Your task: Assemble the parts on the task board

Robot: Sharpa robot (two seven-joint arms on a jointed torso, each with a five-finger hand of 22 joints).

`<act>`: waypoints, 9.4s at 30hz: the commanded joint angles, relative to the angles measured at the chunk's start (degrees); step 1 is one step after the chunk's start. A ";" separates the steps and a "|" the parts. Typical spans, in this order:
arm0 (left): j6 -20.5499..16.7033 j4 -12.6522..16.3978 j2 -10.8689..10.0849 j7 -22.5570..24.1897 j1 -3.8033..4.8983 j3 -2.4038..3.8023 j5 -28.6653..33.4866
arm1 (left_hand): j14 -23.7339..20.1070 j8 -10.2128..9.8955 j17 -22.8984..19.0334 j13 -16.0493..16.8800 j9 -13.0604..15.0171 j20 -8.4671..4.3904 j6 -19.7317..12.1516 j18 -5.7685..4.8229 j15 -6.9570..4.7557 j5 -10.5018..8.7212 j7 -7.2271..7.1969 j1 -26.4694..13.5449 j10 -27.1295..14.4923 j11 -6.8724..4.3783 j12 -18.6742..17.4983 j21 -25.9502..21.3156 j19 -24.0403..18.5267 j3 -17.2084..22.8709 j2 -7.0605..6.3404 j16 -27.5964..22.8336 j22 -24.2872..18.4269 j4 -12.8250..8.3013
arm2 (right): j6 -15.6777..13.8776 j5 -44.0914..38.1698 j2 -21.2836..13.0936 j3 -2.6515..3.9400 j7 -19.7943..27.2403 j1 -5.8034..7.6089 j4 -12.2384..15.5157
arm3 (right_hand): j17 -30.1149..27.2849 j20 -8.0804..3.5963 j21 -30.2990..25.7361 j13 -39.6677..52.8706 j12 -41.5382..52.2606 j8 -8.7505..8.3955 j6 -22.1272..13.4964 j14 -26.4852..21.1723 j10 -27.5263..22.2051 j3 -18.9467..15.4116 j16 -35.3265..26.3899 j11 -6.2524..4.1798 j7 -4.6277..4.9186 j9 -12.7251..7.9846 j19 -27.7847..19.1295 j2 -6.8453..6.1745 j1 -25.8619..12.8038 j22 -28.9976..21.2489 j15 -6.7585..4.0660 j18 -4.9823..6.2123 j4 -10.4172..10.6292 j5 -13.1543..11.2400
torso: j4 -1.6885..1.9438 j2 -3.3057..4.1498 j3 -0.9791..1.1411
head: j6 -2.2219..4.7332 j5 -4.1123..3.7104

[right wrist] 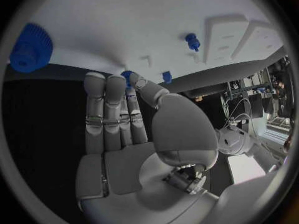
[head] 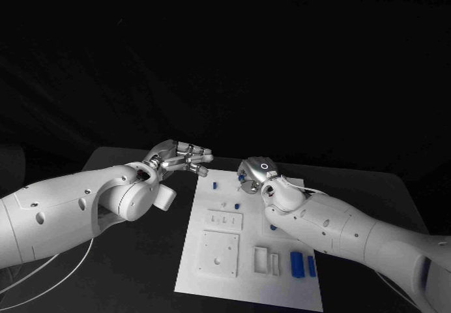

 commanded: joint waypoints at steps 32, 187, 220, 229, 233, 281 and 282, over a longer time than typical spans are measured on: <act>0.79 -0.14 0.03 0.21 0.12 0.06 -0.17 | 0.18 0.10 0.05 0.01 0.08 -0.10 -0.25 0.36 -0.08 -0.05 0.21 0.12 -0.70 0.05 -0.27 0.49 -0.42 -0.02 0.31 0.00 -0.23 -0.31 | 3.14 0.92 0.44 -0.10 -0.27 -0.09 -0.90 | -1.51 2.38 -7.52 -0.14 0.30 0.12 -7.39 0.07 -9.24 0.06 -0.94 2.52 1.80 -1.05 1.52 -5.64 -0.88 -1.14 2.02 2.64 2.30 0.15 | 0.14 0.09 -0.17 | -0.03 -0.10; 1.19 0.40 -2.55 -0.21 0.21 0.04 -0.32 | 0.12 0.11 0.00 0.02 0.09 -0.11 -0.46 0.32 -0.10 -0.04 0.22 0.41 -0.96 0.03 -0.26 0.89 -0.60 0.08 0.00 -0.09 -0.90 -0.32 | 5.44 -0.77 -13.07 5.50 -5.98 -2.20 18.05 | 30.56 -1.55 26.19 72.57 62.21 0.14 -3.02 0.64 0.68 -9.47 15.33 -3.42 -1.01 -0.14 3.03 -6.15 -3.82 13.75 -2.08 -2.04 8.55 17.81 | -0.74 0.00 -0.02 | -0.71 -0.09; 1.58 -0.40 -1.63 -0.23 0.21 0.04 -0.38 | 0.12 0.11 0.00 0.01 0.09 -0.11 -0.48 0.34 -0.10 -0.03 0.24 0.54 -0.97 0.03 -0.27 1.06 -0.65 0.18 -0.07 -0.11 -0.98 -0.32 | 5.92 -2.72 -6.99 1.39 -6.73 -2.31 15.25 | 30.07 -1.56 26.22 72.52 61.68 0.14 -3.21 0.57 0.59 -9.54 15.08 -3.36 -0.95 -0.28 2.96 -6.26 -3.73 13.72 -2.08 -2.04 8.43 17.10 | -0.68 0.06 0.08 | -1.00 0.84; 1.64 -0.54 -1.43 -0.26 0.21 0.04 -0.38 | 0.12 0.11 0.00 0.01 0.09 -0.11 -0.48 0.34 -0.10 -0.03 0.24 0.54 -0.97 0.03 -0.27 1.06 -0.65 0.18 -0.07 -0.11 -0.98 -0.32 | 6.38 -2.74 -6.24 0.88 -6.59 -2.32 13.71 | 30.01 -1.55 26.11 72.49 61.54 0.14 -3.28 0.56 0.50 -9.57 15.06 -3.34 -0.93 -0.31 2.93 -6.25 -3.71 13.69 -2.06 -2.02 8.40 16.91 | -0.58 0.04 0.07 | -1.06 0.72; 1.68 -0.60 -1.39 -0.32 0.21 0.04 -0.38 | 0.12 0.11 0.00 0.01 0.09 -0.11 -0.48 0.34 -0.10 -0.03 0.24 0.54 -0.97 0.03 -0.27 1.06 -0.65 0.18 -0.07 -0.11 -0.98 -0.32 | 6.46 -2.73 -5.96 0.77 -6.58 -2.32 13.11 | 29.94 -1.54 26.13 72.45 61.45 0.12 -3.36 0.53 0.46 -9.59 14.98 -3.33 -0.90 -0.34 2.93 -6.24 -3.72 13.70 -2.04 -2.02 8.39 16.79 | -0.70 0.03 0.09 | -1.00 0.85; 2.12 -0.89 -1.02 -0.70 0.21 0.04 -0.39 | 0.07 0.11 -0.03 0.02 0.09 -0.08 -0.60 0.33 -0.07 -0.05 0.24 0.44 -1.10 0.05 -0.27 1.19 -0.75 0.12 -0.13 -0.17 -1.23 -0.25 | 9.36 0.10 -3.50 0.65 -6.80 -2.08 10.08 | 29.16 -0.72 25.12 71.27 59.62 0.09 -9.59 0.44 -0.56 -8.69 14.11 -2.44 0.45 -1.12 2.90 -7.81 -10.83 13.53 -1.20 -1.48 12.91 4.84 | -0.68 0.01 0.07 | -1.31 0.79; 2.10 -0.89 -1.04 -0.71 0.21 0.04 -0.40 | 0.07 0.11 -0.03 0.02 0.09 -0.08 -0.60 0.33 -0.07 -0.05 0.24 0.44 -1.10 0.05 -0.27 1.19 -0.75 0.12 -0.13 -0.17 -1.23 -0.25 | 9.45 0.41 -3.52 0.65 -6.70 -2.07 10.03 | 29.13 -0.66 25.17 71.21 59.58 0.09 -9.86 0.43 -0.60 -8.95 14.08 -2.40 0.50 -1.12 2.93 -7.95 -11.38 13.55 -1.16 -1.44 13.43 3.88 | -0.70 0.01 0.08 | -1.28 0.79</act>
